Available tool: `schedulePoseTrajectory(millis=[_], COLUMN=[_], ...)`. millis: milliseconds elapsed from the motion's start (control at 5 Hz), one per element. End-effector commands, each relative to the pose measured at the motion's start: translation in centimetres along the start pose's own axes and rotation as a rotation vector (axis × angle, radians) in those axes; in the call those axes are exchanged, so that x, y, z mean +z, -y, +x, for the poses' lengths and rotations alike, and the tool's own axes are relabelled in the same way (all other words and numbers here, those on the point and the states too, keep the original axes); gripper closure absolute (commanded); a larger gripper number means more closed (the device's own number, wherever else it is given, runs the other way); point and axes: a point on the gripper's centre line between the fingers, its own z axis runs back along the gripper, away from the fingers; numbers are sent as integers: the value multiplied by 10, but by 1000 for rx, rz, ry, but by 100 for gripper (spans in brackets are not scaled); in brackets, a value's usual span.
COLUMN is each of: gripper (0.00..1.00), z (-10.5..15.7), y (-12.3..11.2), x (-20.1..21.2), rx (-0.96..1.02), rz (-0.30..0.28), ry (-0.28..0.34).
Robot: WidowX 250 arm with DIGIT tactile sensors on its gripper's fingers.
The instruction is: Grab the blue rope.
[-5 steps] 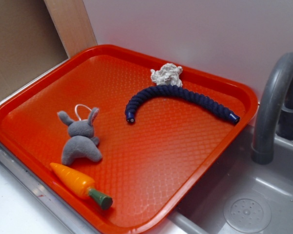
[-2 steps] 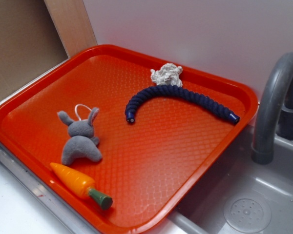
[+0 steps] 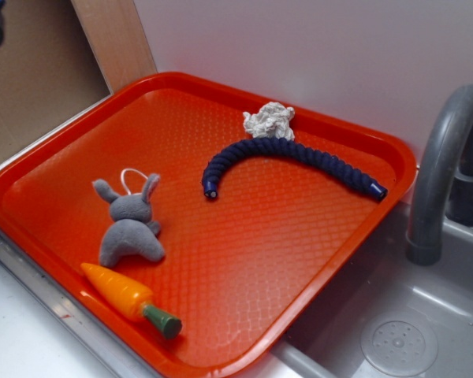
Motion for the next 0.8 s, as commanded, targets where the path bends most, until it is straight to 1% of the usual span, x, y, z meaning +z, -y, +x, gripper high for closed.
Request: schedulePoseTrajectory(millis=[0,200,400,600], gripper=[0,0,0,0], z=[72,106,139,165], y=[19,33,57,84], x=[-9,-26,-49,-74], rx=[-327,-395,-477,-596], rz=[-11,-28,-85,-105], ry=[153,168,171,157])
